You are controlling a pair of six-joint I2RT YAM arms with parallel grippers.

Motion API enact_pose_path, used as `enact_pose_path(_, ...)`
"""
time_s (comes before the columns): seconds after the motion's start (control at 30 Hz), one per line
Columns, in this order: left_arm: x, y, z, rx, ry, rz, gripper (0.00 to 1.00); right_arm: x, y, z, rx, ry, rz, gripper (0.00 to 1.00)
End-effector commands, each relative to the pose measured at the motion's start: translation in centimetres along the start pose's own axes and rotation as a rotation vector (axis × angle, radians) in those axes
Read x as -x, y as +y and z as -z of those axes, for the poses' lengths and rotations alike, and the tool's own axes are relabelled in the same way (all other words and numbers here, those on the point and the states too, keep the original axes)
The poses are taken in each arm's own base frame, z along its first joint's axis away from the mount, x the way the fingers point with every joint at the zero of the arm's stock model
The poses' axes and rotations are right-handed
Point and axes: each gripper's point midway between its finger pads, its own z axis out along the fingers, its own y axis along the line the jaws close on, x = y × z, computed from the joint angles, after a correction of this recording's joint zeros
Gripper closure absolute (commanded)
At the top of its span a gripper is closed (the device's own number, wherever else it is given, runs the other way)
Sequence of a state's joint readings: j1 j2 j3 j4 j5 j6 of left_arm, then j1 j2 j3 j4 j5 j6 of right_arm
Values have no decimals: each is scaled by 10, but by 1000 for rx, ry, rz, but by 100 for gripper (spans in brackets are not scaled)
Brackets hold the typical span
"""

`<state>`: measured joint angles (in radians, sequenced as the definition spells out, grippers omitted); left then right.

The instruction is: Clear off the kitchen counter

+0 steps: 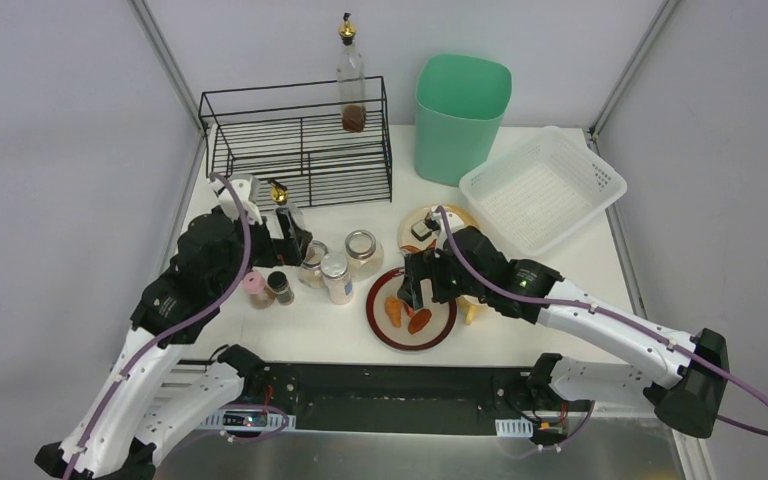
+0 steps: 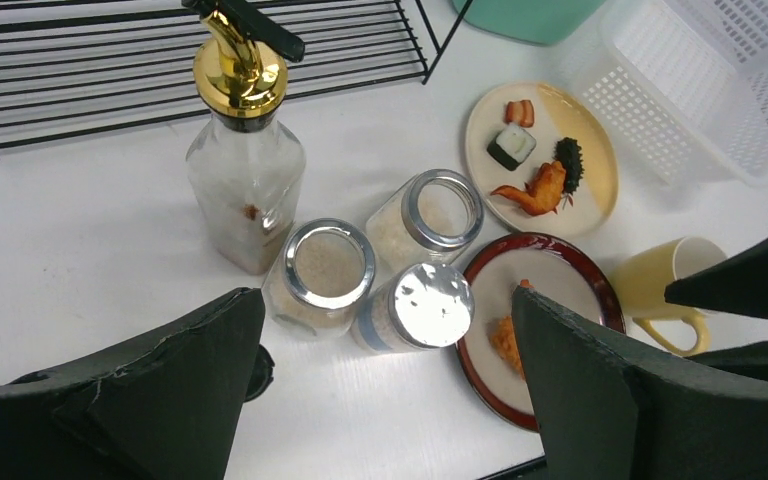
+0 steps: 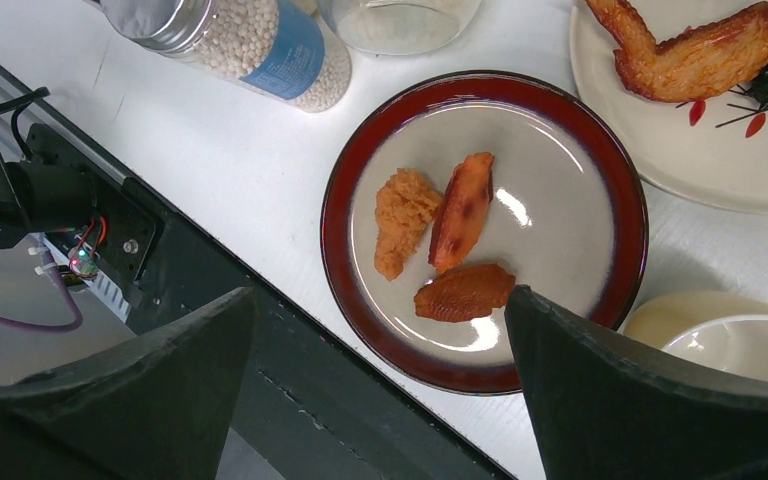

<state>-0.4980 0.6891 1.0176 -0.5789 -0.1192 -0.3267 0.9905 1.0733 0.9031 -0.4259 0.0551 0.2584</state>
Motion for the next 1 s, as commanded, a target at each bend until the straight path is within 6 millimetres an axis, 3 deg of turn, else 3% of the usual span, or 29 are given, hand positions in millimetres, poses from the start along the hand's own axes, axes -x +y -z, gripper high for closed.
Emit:
enact_pose_path(0.0,-5,-4,19,-55,-23,17,1,6,8,6,28,-14,10,0)
enact_pose_path(0.13,-15,-2,25,-58,1,27,1,3,9,4,34,-8,11,0)
enact_pose_path(0.5,-44,2,20,-48,87,48,1,1,9,0,34,5,33,0)
enact_pose_path(0.97,-61,0,22,-80,130,42,1,7,20,-12,68,-1,25,1)
